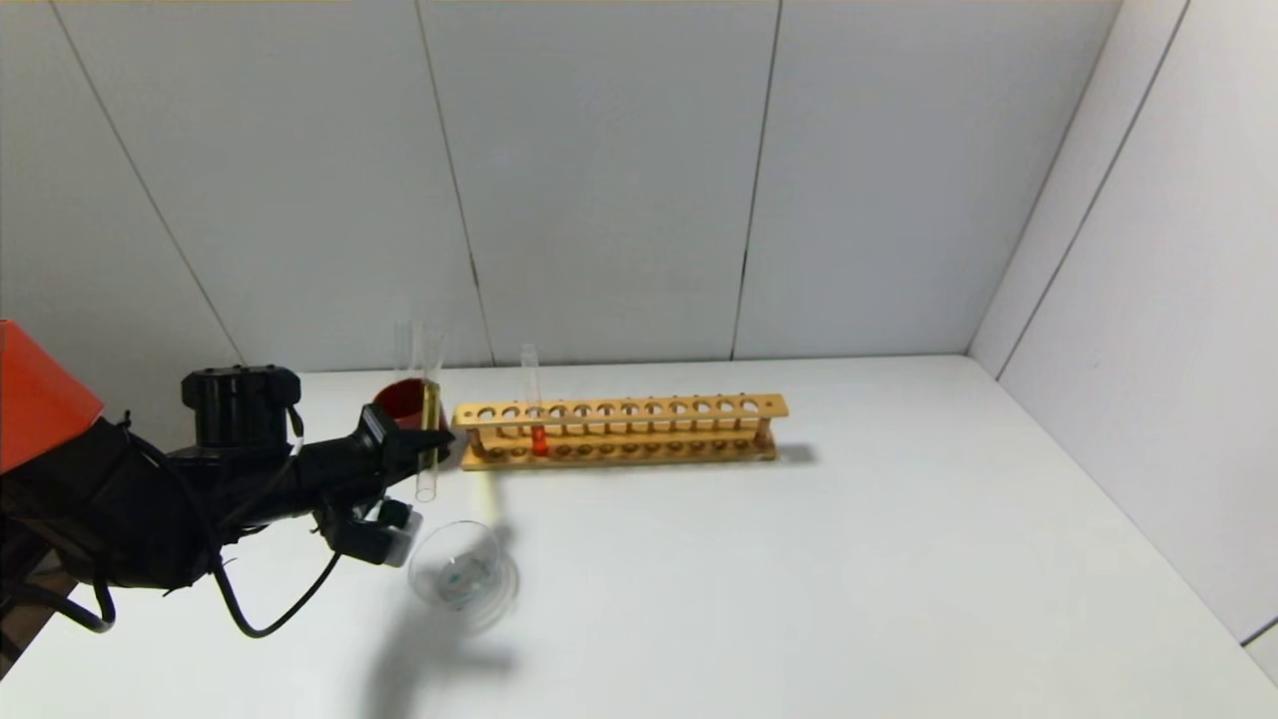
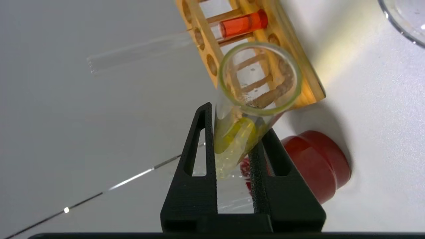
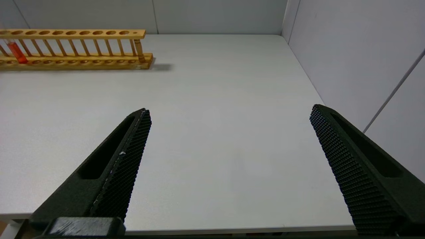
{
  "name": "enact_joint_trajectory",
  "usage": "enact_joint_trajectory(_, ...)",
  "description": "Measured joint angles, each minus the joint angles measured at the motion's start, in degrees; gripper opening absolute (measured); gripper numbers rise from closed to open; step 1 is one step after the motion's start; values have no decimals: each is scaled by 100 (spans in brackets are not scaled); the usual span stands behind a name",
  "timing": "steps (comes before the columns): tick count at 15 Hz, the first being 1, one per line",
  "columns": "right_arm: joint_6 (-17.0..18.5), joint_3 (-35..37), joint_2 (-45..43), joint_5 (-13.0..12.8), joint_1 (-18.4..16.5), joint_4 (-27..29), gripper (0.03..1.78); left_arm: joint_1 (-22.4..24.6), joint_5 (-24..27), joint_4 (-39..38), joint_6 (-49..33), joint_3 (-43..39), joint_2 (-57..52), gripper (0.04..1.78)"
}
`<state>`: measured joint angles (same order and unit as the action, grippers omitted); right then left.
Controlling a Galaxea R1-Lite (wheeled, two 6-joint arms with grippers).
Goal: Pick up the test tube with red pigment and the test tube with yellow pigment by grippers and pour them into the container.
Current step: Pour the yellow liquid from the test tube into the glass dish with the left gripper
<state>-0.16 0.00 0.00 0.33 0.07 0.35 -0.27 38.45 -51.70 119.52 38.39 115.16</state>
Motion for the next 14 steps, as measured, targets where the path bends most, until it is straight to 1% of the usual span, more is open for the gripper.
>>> enact_joint_trajectory(2,0,0,0,-2,0,-2,175,-74,-33,204,74,118,44,32)
enact_joint_trajectory(14,0,0,0,0,-2,-2,175,-130,-50,226,440,254,104,32)
